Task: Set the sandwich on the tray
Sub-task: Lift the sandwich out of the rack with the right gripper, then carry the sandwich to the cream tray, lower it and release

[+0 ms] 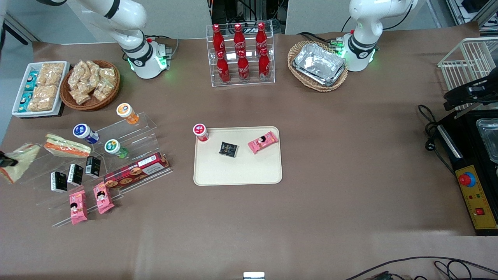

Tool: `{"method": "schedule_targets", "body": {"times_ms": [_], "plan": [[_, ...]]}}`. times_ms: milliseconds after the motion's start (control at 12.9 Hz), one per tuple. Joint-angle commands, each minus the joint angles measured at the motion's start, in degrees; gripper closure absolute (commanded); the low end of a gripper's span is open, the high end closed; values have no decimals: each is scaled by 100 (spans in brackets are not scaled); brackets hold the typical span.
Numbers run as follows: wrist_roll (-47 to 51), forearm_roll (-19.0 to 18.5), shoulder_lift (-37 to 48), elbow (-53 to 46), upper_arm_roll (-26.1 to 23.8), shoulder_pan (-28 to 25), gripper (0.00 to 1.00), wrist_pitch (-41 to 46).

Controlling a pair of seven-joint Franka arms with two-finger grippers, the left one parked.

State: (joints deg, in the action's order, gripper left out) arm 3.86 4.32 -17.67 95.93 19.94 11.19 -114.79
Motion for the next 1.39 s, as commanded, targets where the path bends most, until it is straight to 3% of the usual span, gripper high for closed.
{"method": "schedule_targets", "body": {"times_ms": [0,232,465,1085,1317], "plan": [[-928,122,-17,-619,-34,15,72,720],[-2655,253,159,-637,-376,-2,72,888],[-3495,376,203,-655,-718,-64,72,1054],[-3936,272,168,-1050,-2817,-213,71,1503],[-4297,8,-8,-1059,-3093,-826,71,1459]]}}
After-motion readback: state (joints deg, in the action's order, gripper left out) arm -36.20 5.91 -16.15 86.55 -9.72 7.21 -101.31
